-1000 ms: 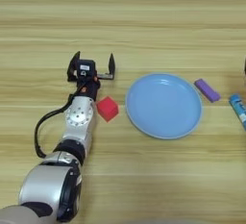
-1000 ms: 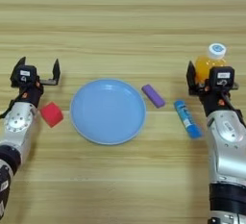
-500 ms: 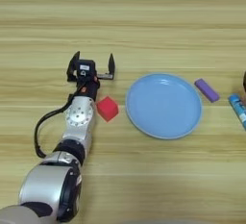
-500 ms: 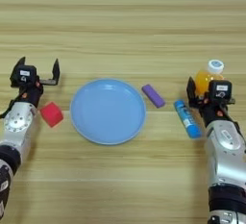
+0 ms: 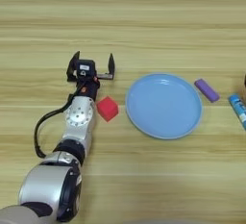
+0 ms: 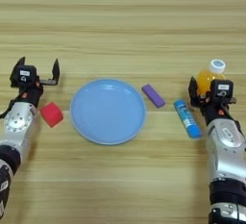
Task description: Move the objects on the table
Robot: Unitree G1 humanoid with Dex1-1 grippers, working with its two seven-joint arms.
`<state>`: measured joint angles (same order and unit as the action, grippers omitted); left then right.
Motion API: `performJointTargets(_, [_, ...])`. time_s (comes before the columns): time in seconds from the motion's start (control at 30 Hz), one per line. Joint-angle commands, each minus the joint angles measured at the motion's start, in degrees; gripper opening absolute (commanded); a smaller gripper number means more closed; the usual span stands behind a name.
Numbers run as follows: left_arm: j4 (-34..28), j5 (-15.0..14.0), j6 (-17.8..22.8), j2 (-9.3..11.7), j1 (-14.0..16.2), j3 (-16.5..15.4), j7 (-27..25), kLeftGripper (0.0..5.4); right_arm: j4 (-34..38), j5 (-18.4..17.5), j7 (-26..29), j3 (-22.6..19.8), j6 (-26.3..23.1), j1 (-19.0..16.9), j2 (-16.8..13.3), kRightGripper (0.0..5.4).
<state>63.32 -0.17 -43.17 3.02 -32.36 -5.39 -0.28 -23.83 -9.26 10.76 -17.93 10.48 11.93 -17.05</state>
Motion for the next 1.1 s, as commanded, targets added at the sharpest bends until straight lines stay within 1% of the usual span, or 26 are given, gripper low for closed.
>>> performJointTargets(0.03, [0.2, 0.7, -0.4, 0.2, -0.6, 0.2, 0.1, 5.40, -0.5, -0.3, 0.0, -0.2, 0.7, 1.1, -0.8, 3.70])
performJointTargets(0.1, [0.2, 0.7, -0.4, 0.3, -0.6, 0.1, 0.1, 5.40, -0.6, -0.4, -0.1, -0.2, 0.8, 1.1, -0.8, 3.87])
performJointTargets(0.17, [0.3, 0.7, -0.4, 0.3, -0.6, 0.1, 0.1, 5.40, -0.7, -0.3, -0.1, -0.1, 0.8, 1.1, -0.8, 4.21])
performJointTargets(0.3, [0.3, 0.7, -0.4, 0.3, -0.7, 0.1, 0.1, 5.40, -0.8, -0.3, -0.3, 0.0, 1.0, 1.1, -0.8, 4.58])
performJointTargets(0.4, [0.3, 0.6, -0.4, 0.3, -0.7, 0.1, 0.0, 5.40, -0.7, -0.2, -0.4, 0.1, 1.0, 1.0, -0.8, 4.96])
performJointTargets(0.43, [0.3, 0.6, -0.4, 0.3, -0.7, 0.1, 0.0, 5.40, -0.6, -0.2, -0.4, 0.1, 1.0, 1.0, -0.7, 4.96])
performJointTargets(0.47, [0.3, 0.6, -0.4, 0.4, -0.6, 0.1, 0.0, 5.40, -0.5, -0.2, -0.5, 0.1, 0.9, 1.0, -0.7, 5.16])
performJointTargets(0.53, [0.2, 0.6, -0.4, 0.4, -0.6, 0.1, 0.0, 5.40, -0.4, -0.2, -0.6, 0.1, 0.9, 0.9, -0.7, 5.37])
performJointTargets(0.77, [0.2, 0.6, -0.4, 0.4, -0.6, 0.1, 0.0, 5.40, 1.4, -0.2, -0.7, 0.2, 0.6, -0.1, -0.6, 5.37])
performJointTargets(0.97, [0.3, 0.7, -0.4, 0.3, -0.7, 0.1, 0.0, 5.40, 4.2, 0.1, -0.8, 0.5, 0.0, -2.2, -0.1, 5.37])
performJointTargets(1.1, [0.4, 0.7, -0.4, 0.4, -0.7, 0.1, 0.0, 5.40, 6.6, 0.1, -0.5, 1.1, -0.4, -4.6, 0.2, 5.37])
